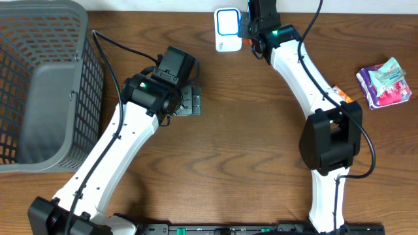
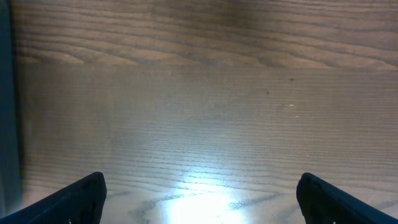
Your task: Scan the item barcode
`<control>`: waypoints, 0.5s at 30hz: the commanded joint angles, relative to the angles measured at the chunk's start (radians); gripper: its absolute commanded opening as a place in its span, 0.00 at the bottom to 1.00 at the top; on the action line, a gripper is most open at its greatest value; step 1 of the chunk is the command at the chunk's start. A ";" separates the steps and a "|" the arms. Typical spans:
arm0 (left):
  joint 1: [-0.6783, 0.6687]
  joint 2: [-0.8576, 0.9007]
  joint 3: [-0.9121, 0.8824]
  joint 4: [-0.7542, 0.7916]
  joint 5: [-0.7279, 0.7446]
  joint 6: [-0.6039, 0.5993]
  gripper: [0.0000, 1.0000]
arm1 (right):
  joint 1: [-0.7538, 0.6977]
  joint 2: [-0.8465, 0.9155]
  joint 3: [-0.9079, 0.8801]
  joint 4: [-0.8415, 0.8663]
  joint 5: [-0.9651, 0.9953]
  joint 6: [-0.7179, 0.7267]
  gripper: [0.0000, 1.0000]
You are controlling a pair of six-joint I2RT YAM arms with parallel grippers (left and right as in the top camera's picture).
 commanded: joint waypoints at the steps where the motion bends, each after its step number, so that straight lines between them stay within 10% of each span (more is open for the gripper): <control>1: 0.000 0.000 -0.002 -0.006 -0.019 -0.005 0.98 | 0.007 -0.013 0.013 -0.012 0.014 0.016 0.01; 15: 0.000 0.000 -0.002 -0.006 -0.019 -0.005 0.98 | 0.041 0.138 0.012 0.010 -0.113 0.022 0.01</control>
